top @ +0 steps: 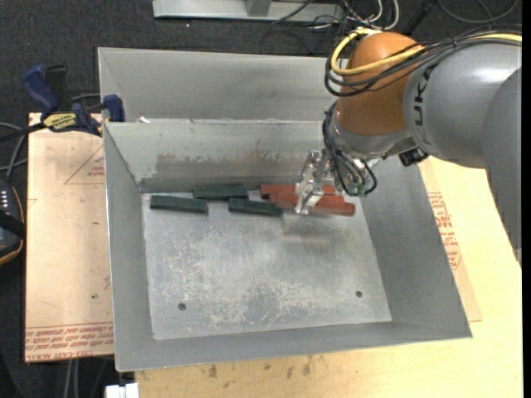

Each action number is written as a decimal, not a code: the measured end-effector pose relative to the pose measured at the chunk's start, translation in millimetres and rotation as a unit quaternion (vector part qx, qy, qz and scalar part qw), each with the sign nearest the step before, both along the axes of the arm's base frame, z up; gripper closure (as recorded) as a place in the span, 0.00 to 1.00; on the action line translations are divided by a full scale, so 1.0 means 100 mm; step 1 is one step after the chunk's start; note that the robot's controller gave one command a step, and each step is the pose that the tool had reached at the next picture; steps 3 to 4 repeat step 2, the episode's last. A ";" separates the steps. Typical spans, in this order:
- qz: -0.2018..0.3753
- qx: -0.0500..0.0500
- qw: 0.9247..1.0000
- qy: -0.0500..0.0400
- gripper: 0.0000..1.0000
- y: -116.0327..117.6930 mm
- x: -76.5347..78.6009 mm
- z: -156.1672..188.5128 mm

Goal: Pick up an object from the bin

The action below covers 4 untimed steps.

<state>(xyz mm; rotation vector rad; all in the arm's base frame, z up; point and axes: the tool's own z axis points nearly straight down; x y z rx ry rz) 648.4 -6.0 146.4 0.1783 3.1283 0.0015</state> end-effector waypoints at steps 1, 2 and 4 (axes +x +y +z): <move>-0.002 0.000 1.000 0.005 1.00 -0.03 0.03 0.46; 0.009 0.000 1.000 0.001 1.00 -0.11 -0.01 0.84; 0.009 0.000 1.000 0.001 1.00 -0.11 -0.01 0.84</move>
Offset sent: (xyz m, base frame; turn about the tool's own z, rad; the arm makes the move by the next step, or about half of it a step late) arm -0.0027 -0.0127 0.0837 -0.0189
